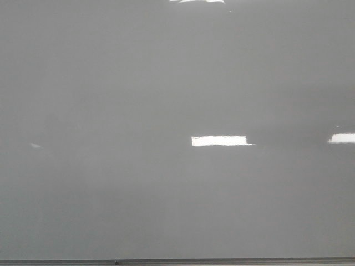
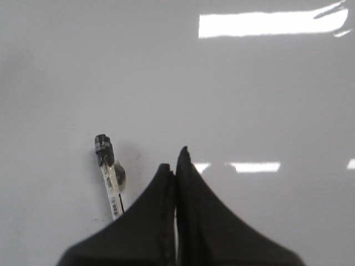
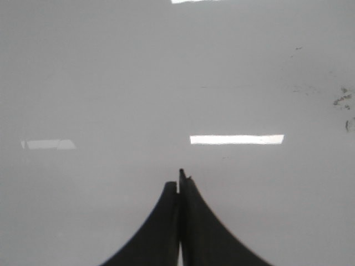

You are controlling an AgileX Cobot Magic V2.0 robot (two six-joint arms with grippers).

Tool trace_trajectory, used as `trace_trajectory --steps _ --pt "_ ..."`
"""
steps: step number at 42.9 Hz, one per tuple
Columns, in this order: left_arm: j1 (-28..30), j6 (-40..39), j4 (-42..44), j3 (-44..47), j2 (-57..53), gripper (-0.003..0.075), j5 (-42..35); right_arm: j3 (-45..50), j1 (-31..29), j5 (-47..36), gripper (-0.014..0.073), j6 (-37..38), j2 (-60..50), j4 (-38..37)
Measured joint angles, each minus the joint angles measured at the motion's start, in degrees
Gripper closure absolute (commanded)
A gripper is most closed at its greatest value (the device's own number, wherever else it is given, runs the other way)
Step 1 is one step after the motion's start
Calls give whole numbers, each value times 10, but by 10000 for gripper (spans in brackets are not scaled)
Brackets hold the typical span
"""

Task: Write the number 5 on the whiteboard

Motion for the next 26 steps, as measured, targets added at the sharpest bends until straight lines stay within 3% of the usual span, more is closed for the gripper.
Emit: trace_trajectory --steps 11,14,22,26 --pt "0 1 0 -51 97 716 45 -40 0 22 643 0 110 0" --pt "0 2 1 -51 104 631 45 -40 0 23 570 0 117 0" --pt "0 2 1 -51 105 162 46 -40 0 23 216 0 117 0" --pt "0 2 1 -51 105 52 46 -40 0 23 71 0 117 0"
